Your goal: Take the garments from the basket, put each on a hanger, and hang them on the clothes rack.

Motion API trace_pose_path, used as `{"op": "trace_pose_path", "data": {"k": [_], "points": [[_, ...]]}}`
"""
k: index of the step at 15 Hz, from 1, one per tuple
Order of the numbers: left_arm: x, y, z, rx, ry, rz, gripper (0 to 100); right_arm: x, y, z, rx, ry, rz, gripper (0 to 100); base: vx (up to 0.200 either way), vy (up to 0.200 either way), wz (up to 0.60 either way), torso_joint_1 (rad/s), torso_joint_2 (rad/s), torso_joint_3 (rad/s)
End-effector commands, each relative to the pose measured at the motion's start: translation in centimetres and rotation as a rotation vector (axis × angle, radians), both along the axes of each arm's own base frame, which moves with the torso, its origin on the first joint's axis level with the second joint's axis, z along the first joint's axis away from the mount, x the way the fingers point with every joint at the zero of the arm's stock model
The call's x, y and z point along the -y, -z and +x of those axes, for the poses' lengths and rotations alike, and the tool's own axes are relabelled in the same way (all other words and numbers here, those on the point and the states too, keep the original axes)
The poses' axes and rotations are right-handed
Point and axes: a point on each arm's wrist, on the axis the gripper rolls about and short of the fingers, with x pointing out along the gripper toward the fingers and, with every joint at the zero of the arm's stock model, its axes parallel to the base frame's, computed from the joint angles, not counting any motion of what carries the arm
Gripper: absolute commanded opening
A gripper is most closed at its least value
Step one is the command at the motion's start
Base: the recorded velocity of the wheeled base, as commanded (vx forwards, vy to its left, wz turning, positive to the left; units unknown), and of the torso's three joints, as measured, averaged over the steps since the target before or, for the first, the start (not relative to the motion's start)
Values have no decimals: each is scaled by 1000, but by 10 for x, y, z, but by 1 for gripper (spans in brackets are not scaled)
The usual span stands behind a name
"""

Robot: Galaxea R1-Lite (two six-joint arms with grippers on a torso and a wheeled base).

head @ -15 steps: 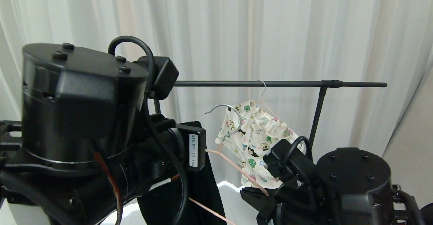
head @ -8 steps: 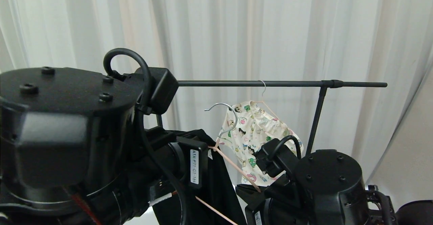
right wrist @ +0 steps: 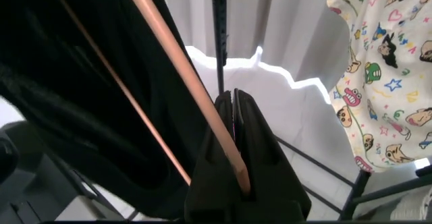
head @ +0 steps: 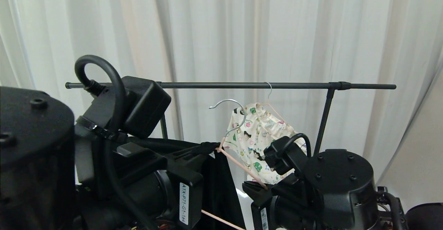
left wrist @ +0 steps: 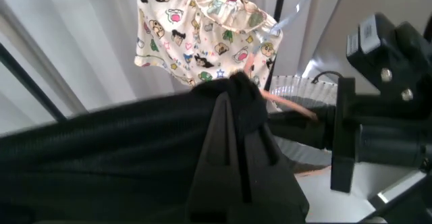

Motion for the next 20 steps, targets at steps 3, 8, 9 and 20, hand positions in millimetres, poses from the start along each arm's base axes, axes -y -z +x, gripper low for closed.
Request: {"op": "trace_pose_path", "data": {"k": [3,8,9,20], "points": [[-4,-3,-2,8,-3,-13,100,2,-3,1,13,24,9,0,0,0,0,0,0,0],[-13,-4,-6,24,2,-6,100,13,-11,11,53,73,10,0,0,0,0,0,0,0],[-16,-2,-8,24,3,-1,100,15,-15,14,78,80,29,0,0,0,0,0,0,0],[-65,22,-21,123,316,28,100,82,10,-32,208,-61,-145,0,0,0,0,0,0,0]]}}
